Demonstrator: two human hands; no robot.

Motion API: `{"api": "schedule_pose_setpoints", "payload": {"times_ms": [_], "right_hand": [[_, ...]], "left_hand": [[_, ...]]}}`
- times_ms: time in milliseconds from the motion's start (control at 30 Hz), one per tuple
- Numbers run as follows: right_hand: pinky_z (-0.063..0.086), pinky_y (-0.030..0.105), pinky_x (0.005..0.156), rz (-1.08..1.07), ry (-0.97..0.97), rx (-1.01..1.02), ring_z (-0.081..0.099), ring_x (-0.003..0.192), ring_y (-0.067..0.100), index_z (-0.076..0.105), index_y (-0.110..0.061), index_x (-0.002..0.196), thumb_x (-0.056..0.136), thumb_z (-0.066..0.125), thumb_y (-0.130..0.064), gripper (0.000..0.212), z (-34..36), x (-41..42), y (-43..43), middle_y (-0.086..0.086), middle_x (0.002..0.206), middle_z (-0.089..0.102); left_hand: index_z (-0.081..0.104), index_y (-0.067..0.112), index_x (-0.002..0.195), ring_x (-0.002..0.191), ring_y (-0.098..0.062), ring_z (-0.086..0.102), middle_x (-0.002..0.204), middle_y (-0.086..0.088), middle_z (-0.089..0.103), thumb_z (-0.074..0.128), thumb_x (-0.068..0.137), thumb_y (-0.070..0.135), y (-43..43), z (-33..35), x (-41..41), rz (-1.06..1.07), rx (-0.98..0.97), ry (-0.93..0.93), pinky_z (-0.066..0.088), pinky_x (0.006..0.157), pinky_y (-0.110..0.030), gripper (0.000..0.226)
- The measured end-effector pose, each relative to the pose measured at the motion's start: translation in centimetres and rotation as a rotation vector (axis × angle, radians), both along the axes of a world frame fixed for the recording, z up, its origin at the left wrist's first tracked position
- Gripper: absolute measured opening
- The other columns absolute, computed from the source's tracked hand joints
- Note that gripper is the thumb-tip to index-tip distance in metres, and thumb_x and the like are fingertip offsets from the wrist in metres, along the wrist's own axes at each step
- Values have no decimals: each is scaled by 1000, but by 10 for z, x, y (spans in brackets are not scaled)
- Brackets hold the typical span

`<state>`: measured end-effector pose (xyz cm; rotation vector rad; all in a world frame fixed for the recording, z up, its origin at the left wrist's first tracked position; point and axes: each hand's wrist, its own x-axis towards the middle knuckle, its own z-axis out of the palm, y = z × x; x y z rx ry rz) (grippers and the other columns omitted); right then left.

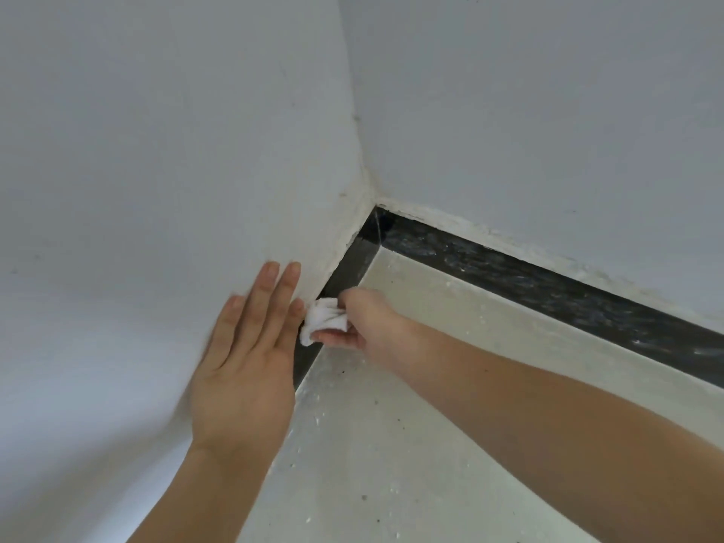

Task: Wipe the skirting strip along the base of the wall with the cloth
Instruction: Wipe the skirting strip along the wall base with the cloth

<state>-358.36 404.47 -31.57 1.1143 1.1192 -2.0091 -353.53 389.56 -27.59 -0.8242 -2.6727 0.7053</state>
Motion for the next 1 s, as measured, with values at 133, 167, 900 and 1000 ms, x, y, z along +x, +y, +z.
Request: {"api": "schedule_pose_setpoints", "payload": {"times_ms": [133, 167, 900, 1000], "right_hand": [[56, 21, 49, -302, 189, 69, 57, 70, 18, 43, -10, 112, 95, 40, -3, 19, -8, -18, 31, 12, 99, 51], [56, 22, 52, -343, 213, 97, 57, 71, 18, 43, -11, 114, 94, 42, -3, 21, -13, -20, 38, 11, 97, 51], [55, 29, 71, -228, 368, 645, 66, 56, 21, 69, -4, 62, 81, 56, -7, 23, -29, -7, 36, 10, 56, 68], [39, 29, 55, -361, 347, 642, 49, 55, 21, 58, -5, 56, 84, 52, -5, 28, -24, -31, 25, 9, 56, 51]], "left_hand": [[41, 13, 143, 148, -26, -2, 160, -8, 8, 8, 83, 8, 1, 0, -1, 1, 49, 16, -11, 118, -40, 69], [45, 11, 141, 148, -26, 2, 160, -8, 12, 11, 82, 9, 1, -1, -1, 11, 57, -2, -9, 119, -40, 68], [47, 9, 140, 148, -24, 5, 159, -5, 16, 22, 85, 10, 7, -4, -1, 2, 129, 37, -10, 119, -38, 61], [46, 10, 142, 148, -24, 5, 160, -5, 15, 20, 88, 9, 5, -7, 0, -22, 112, 66, -9, 119, -38, 60]]}}
